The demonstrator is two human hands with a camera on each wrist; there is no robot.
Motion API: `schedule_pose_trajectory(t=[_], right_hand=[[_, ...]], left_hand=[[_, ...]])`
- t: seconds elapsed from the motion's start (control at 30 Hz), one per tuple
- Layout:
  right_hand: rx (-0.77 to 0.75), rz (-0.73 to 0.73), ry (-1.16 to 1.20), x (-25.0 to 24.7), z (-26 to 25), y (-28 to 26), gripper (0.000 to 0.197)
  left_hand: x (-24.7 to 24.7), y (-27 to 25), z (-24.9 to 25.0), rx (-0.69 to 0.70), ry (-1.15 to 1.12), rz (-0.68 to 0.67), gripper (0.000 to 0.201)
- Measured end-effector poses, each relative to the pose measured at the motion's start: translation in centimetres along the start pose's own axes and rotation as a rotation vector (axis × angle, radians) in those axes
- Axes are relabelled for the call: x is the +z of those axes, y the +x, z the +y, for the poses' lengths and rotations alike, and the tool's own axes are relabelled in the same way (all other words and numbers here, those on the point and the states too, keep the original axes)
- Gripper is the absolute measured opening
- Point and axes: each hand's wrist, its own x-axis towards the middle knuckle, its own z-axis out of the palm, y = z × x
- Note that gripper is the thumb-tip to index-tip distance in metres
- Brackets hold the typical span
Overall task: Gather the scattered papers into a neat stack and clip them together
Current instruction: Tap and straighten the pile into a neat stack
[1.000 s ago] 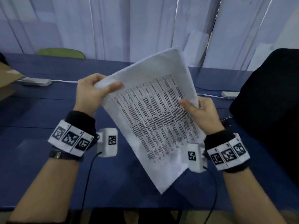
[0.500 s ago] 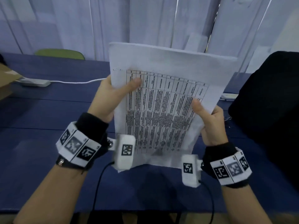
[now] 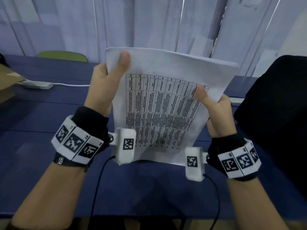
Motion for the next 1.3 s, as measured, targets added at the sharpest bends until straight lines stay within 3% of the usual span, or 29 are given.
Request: schedule_pose_trajectory(t=[0.13, 0.27, 0.37, 0.47, 0.6, 0.67, 0.77, 0.8, 0.93, 1.1, 1.3], right_hand=[[-0.003, -0.013, 0.018, 0.3, -0.3, 0.5, 0.047], [-0.009, -0.022, 0.012, 0.5, -0.4, 0.4, 0.045], [-0.01, -0.044, 0.023, 0.6, -0.6, 0.3, 0.042], [-0.018, -0.032, 0.029, 0.6, -0.5, 0.3, 0.034], [-0.008, 0.017, 0.035, 0.7, -0.4, 0.6, 0.028], [-0.002, 0.031, 0.042, 0.8, -0.3, 0.6, 0.031], [0.008, 0.054, 0.065, 1.1, -0.3, 0.7, 0.034], [0.008, 0.054, 0.05, 1.2, -0.3, 0.7, 0.033], [0.0, -0.008, 0.077, 1.5, -1.2, 0.8, 0.033], [-0.076, -0.008, 0.121, 1.5, -4.1, 2.7, 0.034], [0.113, -0.158, 0.145, 0.8, -5.6, 3.2, 0.041]], left_hand=[[0.6, 0.8, 1.6, -0.039, -0.062, -0.034, 0.042], [0.8, 1.2, 2.5, -0.111, -0.183, 0.074, 0.048], [0.3, 1.6, 2.7, -0.226, -0.28, -0.032, 0.05], [-0.6, 1.5, 2.5, -0.294, -0.351, -0.132, 0.068], [-1.1, 0.5, 1.2, -0.105, -0.262, -0.013, 0.069], [-1.6, -0.2, -0.5, -0.002, -0.231, -0.103, 0.07], [-2.5, -0.6, -2.6, 0.016, -0.129, -0.253, 0.083], [-2.6, -0.6, -3.0, 0.016, -0.079, -0.235, 0.075], [-1.7, -0.4, -3.0, -0.006, -0.005, -0.109, 0.009], [-1.3, -0.4, -2.9, -0.005, -0.041, -0.107, 0.01], [-1.5, -0.4, -2.9, -0.026, -0.094, -0.099, 0.013]])
